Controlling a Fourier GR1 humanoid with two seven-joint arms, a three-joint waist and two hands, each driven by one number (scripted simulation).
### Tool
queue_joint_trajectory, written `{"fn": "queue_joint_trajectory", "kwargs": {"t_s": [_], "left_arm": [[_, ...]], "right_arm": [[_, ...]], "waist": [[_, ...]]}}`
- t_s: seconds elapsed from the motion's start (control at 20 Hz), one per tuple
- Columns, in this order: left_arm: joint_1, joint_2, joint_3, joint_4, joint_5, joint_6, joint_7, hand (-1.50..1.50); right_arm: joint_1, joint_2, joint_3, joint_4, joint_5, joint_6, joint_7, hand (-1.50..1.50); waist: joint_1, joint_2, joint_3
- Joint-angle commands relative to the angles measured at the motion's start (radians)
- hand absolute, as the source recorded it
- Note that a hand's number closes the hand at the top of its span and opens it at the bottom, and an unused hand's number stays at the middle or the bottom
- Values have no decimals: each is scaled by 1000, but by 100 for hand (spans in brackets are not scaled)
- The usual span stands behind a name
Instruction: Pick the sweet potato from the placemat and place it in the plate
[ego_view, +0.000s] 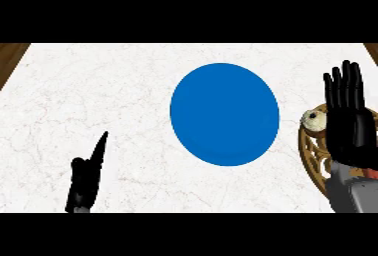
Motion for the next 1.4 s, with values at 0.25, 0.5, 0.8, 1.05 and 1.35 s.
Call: {"fn": "queue_joint_trajectory", "kwargs": {"t_s": [0.25,0.5,0.8,1.05,1.35], "left_arm": [[271,271,46,-597,-4,-22,92,0],[328,337,91,-624,-5,-20,71,0],[373,359,136,-613,24,-36,27,0],[409,368,164,-603,37,-37,5,0],[457,376,186,-611,54,-46,-28,0]], "right_arm": [[-31,-68,192,22,-7,255,82,150],[57,-265,208,143,267,180,133,150],[60,-147,166,104,151,153,69,-150],[28,-179,131,82,169,139,43,-150],[30,-328,138,110,270,177,110,-150]], "waist": [[11,-61,-16],[-78,-51,-28],[-128,-68,-19],[-151,-72,-24],[-171,-69,-33]]}}
